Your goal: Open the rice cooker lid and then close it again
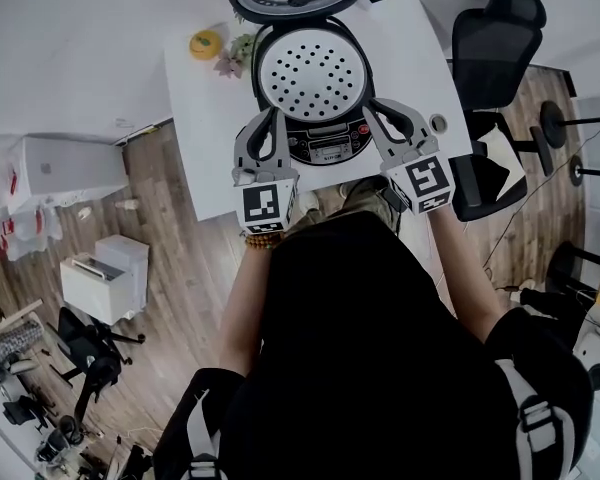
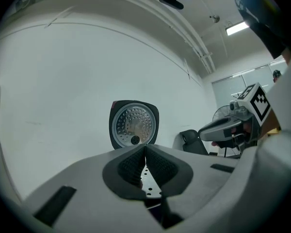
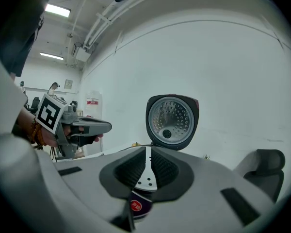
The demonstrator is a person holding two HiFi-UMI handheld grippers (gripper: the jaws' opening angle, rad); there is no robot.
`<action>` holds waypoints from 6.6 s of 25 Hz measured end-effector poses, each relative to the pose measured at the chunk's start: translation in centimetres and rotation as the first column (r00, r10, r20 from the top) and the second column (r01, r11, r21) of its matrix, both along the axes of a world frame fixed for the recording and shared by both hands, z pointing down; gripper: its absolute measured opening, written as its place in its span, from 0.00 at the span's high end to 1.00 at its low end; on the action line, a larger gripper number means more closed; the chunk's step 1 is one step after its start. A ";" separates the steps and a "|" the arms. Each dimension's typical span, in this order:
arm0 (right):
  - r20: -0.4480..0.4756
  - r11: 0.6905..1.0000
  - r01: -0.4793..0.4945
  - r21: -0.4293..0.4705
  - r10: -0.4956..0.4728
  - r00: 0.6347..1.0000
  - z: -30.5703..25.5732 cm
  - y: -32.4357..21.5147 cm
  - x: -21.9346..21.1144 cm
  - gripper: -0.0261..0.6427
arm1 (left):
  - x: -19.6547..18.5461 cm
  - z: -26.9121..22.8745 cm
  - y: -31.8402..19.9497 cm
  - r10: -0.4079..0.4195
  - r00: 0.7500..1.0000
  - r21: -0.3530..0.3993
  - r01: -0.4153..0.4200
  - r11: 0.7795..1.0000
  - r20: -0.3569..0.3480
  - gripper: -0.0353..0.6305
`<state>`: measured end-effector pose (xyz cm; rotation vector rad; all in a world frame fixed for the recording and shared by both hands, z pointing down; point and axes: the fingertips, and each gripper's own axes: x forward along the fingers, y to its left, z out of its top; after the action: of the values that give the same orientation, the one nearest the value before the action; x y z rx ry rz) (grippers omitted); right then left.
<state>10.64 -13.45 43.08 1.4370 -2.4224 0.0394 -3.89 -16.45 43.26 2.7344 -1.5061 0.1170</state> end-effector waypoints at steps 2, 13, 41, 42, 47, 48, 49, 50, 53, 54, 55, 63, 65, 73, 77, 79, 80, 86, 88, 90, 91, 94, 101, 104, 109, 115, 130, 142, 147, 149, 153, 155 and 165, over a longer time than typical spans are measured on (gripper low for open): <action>-0.005 1.000 0.000 0.003 0.000 1.000 -0.1 -0.1 0.0 0.92 | 0.1 0.0 -0.1 0.003 1.000 -0.003 -0.003 1.000 0.002 0.91; -0.006 1.000 -0.011 0.022 0.011 1.000 -1.0 -1.4 0.3 0.92 | 0.6 0.4 -0.5 0.042 0.999 -0.027 -0.042 0.999 0.010 0.91; -0.026 0.994 -0.050 0.102 0.052 0.998 -5.4 -5.4 4.1 0.91 | 0.3 0.6 -0.2 0.039 0.999 -0.040 -0.039 0.998 -0.004 0.91; -0.025 0.993 -0.053 0.109 0.056 0.998 -5.7 -5.7 4.3 0.91 | 0.4 0.6 -0.1 0.039 0.999 -0.040 -0.039 0.998 -0.004 0.91; -0.026 0.989 -0.057 0.137 0.061 0.998 -7.3 -7.4 5.2 0.91 | 0.2 0.7 -0.2 0.033 0.999 -0.046 -0.033 0.998 -0.008 0.91; -0.029 0.988 -0.056 0.144 0.061 0.998 -7.7 -7.7 5.3 0.91 | 0.2 0.7 -0.2 0.032 0.999 -0.044 -0.032 0.999 -0.007 0.91; -0.030 0.987 -0.055 0.150 0.060 0.998 -8.1 -8.0 5.3 0.91 | 0.1 0.6 -0.2 0.030 1.000 -0.042 -0.030 0.999 -0.008 0.91; -0.032 0.986 -0.052 0.157 0.058 0.998 -8.6 -8.4 5.4 0.91 | 0.1 0.5 -0.2 0.028 1.000 -0.042 -0.028 0.999 -0.009 0.91; -0.050 0.983 -0.038 0.181 0.048 0.998 -9.8 -9.5 5.6 0.91 | 0.1 0.4 -0.3 0.022 1.000 -0.046 -0.022 0.999 -0.017 0.91; -0.055 0.981 -0.034 0.188 0.046 0.997 -10.2 -9.8 5.7 0.91 | 0.1 0.4 -0.3 0.021 1.000 -0.047 -0.021 0.999 -0.018 0.91; -0.058 0.980 -0.031 0.194 0.043 0.997 -10.6 -10.1 5.7 0.91 | 0.1 0.3 -0.3 0.020 1.000 -0.047 -0.021 0.999 -0.019 0.91; -0.079 0.973 -0.005 0.232 0.024 0.997 -13.8 -12.4 6.1 0.91 | 0.1 0.1 0.1 0.026 1.000 -0.035 -0.026 0.999 -0.015 0.91; -0.087 0.970 0.001 0.243 0.021 0.996 -14.6 -12.9 6.1 0.91 | 0.0 0.1 0.2 0.024 1.000 -0.034 -0.024 0.999 -0.015 0.91; -0.121 0.960 0.039 0.278 -0.005 0.993 -17.6 -15.2 5.7 0.91 | -0.4 0.0 0.4 0.014 1.000 -0.030 -0.014 0.999 -0.019 0.91; -0.079 0.966 0.049 0.253 -0.029 0.996 -18.2 -16.8 5.6 0.90 | -0.6 -0.2 0.3 0.010 1.000 -0.028 -0.011 1.000 -0.024 0.91; -0.013 0.972 0.047 0.229 -0.045 0.999 -18.5 -17.6 5.7 0.84 | -0.6 -0.3 0.3 0.009 1.000 -0.025 -0.010 1.000 -0.024 0.91; 0.013 0.974 0.045 0.221 -0.049 0.999 -18.6 -18.0 5.8 0.82 | -0.6 -0.3 0.3 0.008 1.000 -0.024 -0.009 1.000 -0.024 0.91; 0.069 0.984 0.013 0.177 -0.025 0.997 -18.1 -20.7 7.2 0.81 | -1.1 -0.4 0.3 -0.003 1.000 -0.022 0.003 1.000 -0.023 0.91; 0.090 0.988 0.004 0.154 -0.018 0.996 -17.9 -21.6 7.7 0.81 | -1.2 -0.3 0.3 -0.006 1.000 -0.023 0.006 1.000 -0.021 0.91; 0.104 0.992 0.004 0.128 -0.017 0.994 -17.5 -22.5 8.0 0.81 | -1.2 -0.2 0.3 -0.004 1.000 -0.027 0.004 1.000 -0.019 0.91; 0.109 0.993 0.008 0.116 -0.020 0.994 -17.4 -22.9 8.0 0.81 | -1.1 -0.1 0.3 -0.002 1.000 -0.029 0.001 1.000 -0.018 0.91; 0.146 0.996 0.031 0.088 -0.044 0.988 -17.3 -23.9 7.7 0.81 | -0.8 0.0 0.3 0.004 1.000 -0.030 -0.005 1.000 -0.015 0.91; 0.248 0.993 0.121 -0.013 -0.114 0.962 -16.4 -25.1 6.1 0.81 | -0.7 0.1 0.6 0.003 1.000 -0.037 -0.003 0.999 -0.010 0.91; 0.278 0.988 0.143 -0.059 -0.121 0.953 -15.8 -25.8 5.7 0.78 | -0.9 0.3 0.7 0.001 1.000 -0.045 -0.001 0.999 -0.004 0.91; 0.388 0.987 0.146 -0.067 -0.109 0.915 -16.7 -26.7 5.9 0.70 | -1.4 0.3 0.8 -0.011 1.000 -0.045 0.011 0.999 -0.006 0.91; 0.374 0.977 0.175 -0.122 -0.118 0.920 -14.8 -27.3 5.0 0.69 | -1.6 0.6 0.8 -0.004 1.000 -0.056 0.004 0.998 -0.004 0.91; 0.455 0.947 0.227 -0.230 -0.101 0.884 -14.0 -26.8 4.7 0.68 | -1.1 1.1 0.4 0.038 0.999 -0.063 -0.038 0.997 -0.002 0.91; 0.460 0.920 0.239 -0.311 -0.074 0.885 -13.9 -25.9 4.3 0.67 | -0.2 1.1 0.5 0.064 0.998 -0.065 -0.064 0.996 -0.010 0.91; 0.471 0.915 0.242 -0.322 -0.067 0.880 -13.8 -25.7 4.5 0.67 | -0.4 1.1 0.4 0.060 0.998 -0.067 -0.060 0.996 -0.011 0.91; 0.472 0.912 0.248 -0.326 -0.070 0.879 -13.8 -25.5 4.4 0.67 | -0.4 1.2 0.4 0.059 0.998 -0.070 -0.060 0.996 -0.010 0.91; 0.481 0.917 0.248 -0.314 -0.072 0.874 -13.8 -25.2 4.5 0.67 | -0.2 1.3 0.6 0.065 0.998 -0.073 -0.066 0.995 -0.009 0.91; 0.484 0.917 0.249 -0.311 -0.073 0.872 -13.7 -25.2 4.4 0.67 | -0.2 1.5 0.5 0.066 0.998 -0.077 -0.067 0.995 -0.008 0.91; 0.490 0.923 0.248 -0.295 -0.076 0.868 -13.7 -24.5 4.4 0.67 | -0.3 1.8 0.7 0.070 0.998 -0.085 -0.070 0.994 -0.001 0.91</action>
<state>15.08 -37.90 29.42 1.1471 -2.7172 0.8322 -4.15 -15.78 45.10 2.7206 -1.3728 0.1808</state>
